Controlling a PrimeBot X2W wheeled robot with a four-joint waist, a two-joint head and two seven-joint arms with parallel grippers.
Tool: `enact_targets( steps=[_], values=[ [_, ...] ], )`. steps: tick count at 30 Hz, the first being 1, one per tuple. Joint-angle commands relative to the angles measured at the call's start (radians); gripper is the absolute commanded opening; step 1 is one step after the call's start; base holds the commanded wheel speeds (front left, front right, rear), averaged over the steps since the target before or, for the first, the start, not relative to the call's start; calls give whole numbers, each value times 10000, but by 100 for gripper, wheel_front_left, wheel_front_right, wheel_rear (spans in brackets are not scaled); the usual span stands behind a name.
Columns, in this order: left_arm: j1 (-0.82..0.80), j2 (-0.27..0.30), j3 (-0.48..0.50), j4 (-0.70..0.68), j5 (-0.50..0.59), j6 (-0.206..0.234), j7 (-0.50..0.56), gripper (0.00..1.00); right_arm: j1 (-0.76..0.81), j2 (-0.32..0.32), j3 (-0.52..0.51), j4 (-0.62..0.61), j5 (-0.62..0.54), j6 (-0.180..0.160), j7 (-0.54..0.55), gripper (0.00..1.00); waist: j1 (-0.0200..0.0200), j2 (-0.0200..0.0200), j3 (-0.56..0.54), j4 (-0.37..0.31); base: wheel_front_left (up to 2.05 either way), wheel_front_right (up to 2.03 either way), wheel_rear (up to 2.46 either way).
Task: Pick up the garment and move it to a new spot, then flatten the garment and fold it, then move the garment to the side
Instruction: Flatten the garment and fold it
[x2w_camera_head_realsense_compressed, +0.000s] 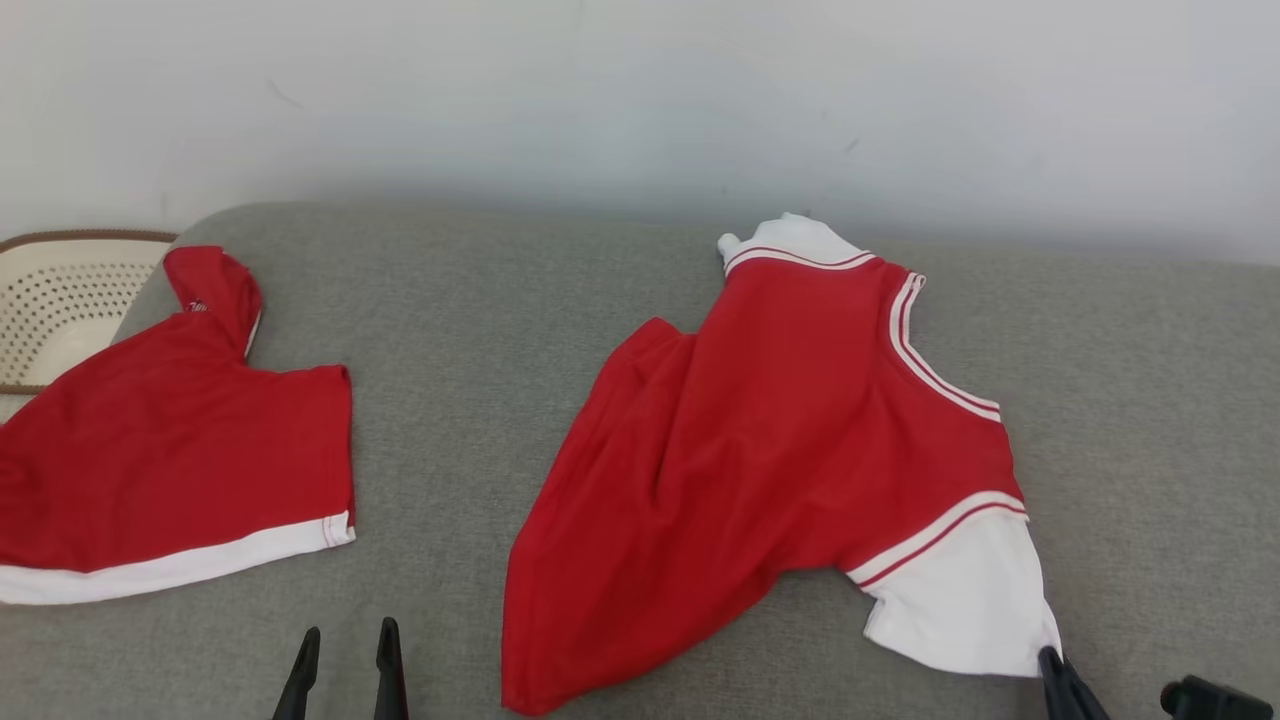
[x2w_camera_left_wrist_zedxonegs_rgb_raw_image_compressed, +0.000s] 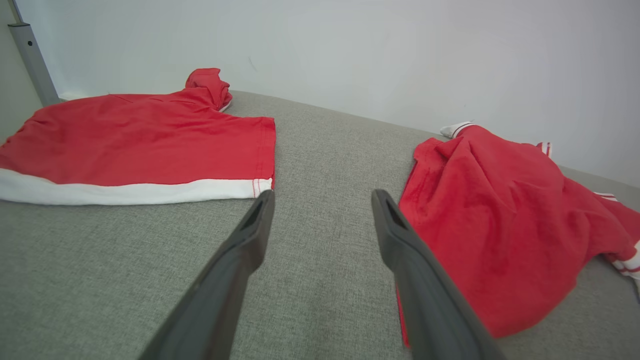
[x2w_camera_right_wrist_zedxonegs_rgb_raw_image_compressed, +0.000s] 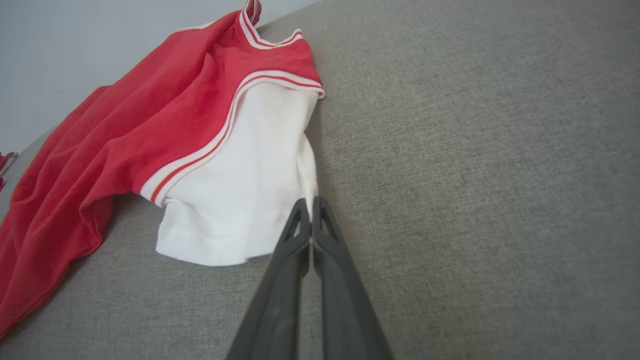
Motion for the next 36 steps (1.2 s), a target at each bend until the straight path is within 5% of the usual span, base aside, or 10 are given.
enact_targets(
  steps=[1,6,13,14,15,36],
  values=[
    [177,1,59,9,-152,19,-34,100,315,-12,-53,-331,104,-2,148,0,0,0,-76,-179,0,0,0],
    [153,-1,16,10,-140,-14,-34,100,1342,216,-652,-1873,127,-2,789,0,0,0,-66,-394,0,0,0],
    [50,-1,-48,93,-165,-30,-34,100,2105,505,-1253,-2532,93,-2,1553,0,0,0,-105,-443,0,0,0],
    [67,-1,-37,96,-168,-29,-34,100,2086,515,-1301,-2560,-42,-2,1517,63,0,0,-114,-446,0,0,0],
    [98,-1,-29,111,-163,-38,-34,100,2077,476,-1332,-2571,-273,-2,1486,100,0,0,-137,-443,0,0,0],
    [286,-1,167,-189,242,8,-34,100,880,890,-1263,-3003,-2732,-1,-881,100,0,0,-293,-411,0,0,0]
  ],
)
